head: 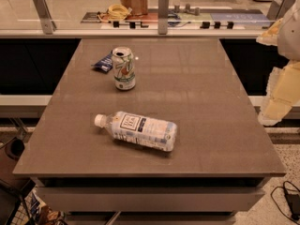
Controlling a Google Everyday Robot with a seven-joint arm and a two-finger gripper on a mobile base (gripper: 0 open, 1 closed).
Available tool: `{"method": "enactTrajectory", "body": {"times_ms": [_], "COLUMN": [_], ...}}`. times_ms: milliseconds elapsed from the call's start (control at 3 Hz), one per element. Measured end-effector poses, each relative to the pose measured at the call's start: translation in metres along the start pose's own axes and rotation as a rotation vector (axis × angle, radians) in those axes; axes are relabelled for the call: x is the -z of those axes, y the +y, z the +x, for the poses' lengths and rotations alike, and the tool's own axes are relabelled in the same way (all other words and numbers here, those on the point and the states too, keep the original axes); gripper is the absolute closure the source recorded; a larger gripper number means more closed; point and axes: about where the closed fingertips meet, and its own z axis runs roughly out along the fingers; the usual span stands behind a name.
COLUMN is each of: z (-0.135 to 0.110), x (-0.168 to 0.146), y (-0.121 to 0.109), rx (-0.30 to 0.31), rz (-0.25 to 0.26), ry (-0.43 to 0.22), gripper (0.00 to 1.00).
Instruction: Place blue plastic bottle upright
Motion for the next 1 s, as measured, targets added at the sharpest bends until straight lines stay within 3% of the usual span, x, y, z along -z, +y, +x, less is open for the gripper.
{"method": "enactTrajectory", "body": {"times_ms": [667,1000], "z": [-0.002,-0.011], "x": [0.0,-0.006], "y": [-0.002,-0.004], "rx": [-0.006,-0.011], "rz": [0.002,-0.013], "ry": [-0.019,-0.072], "gripper": [0.0,0.0]}}
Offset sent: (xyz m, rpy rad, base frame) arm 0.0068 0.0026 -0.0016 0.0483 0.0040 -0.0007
